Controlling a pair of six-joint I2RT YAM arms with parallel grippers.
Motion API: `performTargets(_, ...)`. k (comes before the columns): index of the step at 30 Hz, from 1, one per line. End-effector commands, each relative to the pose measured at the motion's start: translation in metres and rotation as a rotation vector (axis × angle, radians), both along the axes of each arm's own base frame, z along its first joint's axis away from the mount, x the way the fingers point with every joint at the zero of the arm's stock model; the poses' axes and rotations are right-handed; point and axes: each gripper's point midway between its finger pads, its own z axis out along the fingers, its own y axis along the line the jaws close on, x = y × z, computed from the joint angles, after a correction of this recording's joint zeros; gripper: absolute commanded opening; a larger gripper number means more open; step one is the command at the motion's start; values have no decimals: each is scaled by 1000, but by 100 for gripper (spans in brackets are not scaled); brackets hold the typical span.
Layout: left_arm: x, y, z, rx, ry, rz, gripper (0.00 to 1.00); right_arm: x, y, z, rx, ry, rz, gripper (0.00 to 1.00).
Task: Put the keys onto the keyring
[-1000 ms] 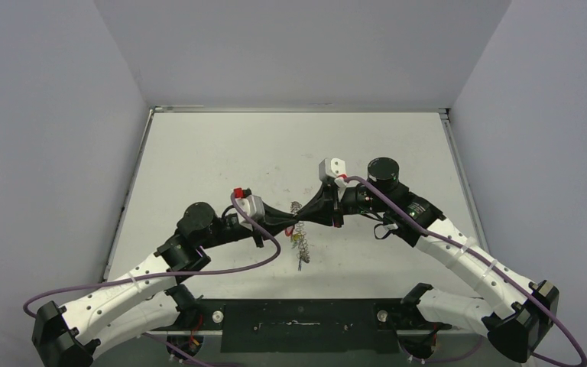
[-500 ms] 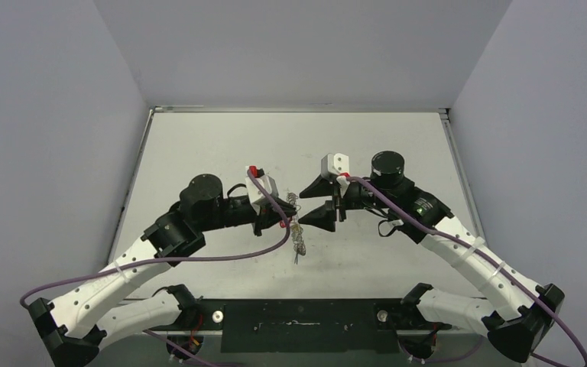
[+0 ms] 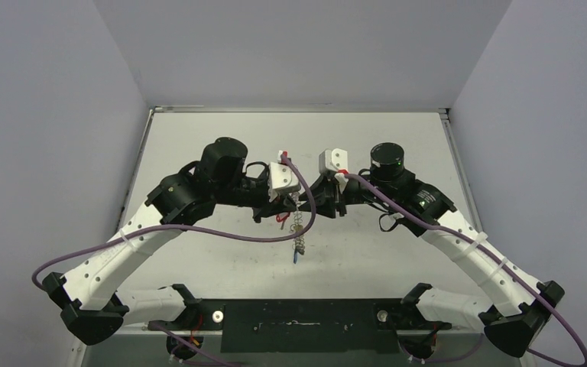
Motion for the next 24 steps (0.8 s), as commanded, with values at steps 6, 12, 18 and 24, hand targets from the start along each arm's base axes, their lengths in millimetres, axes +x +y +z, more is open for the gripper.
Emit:
performTargets(6, -11, -4, 29, -88, -36, -86, 0, -6, 7, 12, 27, -36, 56, 22)
performTargets(12, -13, -10, 32, -138, -23, -89, 0, -5, 12, 11, 25, -21, 67, 3)
performTargets(18, -12, -8, 30, -150, -30, -70, 0, -4, 13, 11, 20, -15, 66, 0)
performTargets(24, -3, 7, 39, -270, -134, 55, 29, 1, 10, 27, 117, -9, 18, 0)
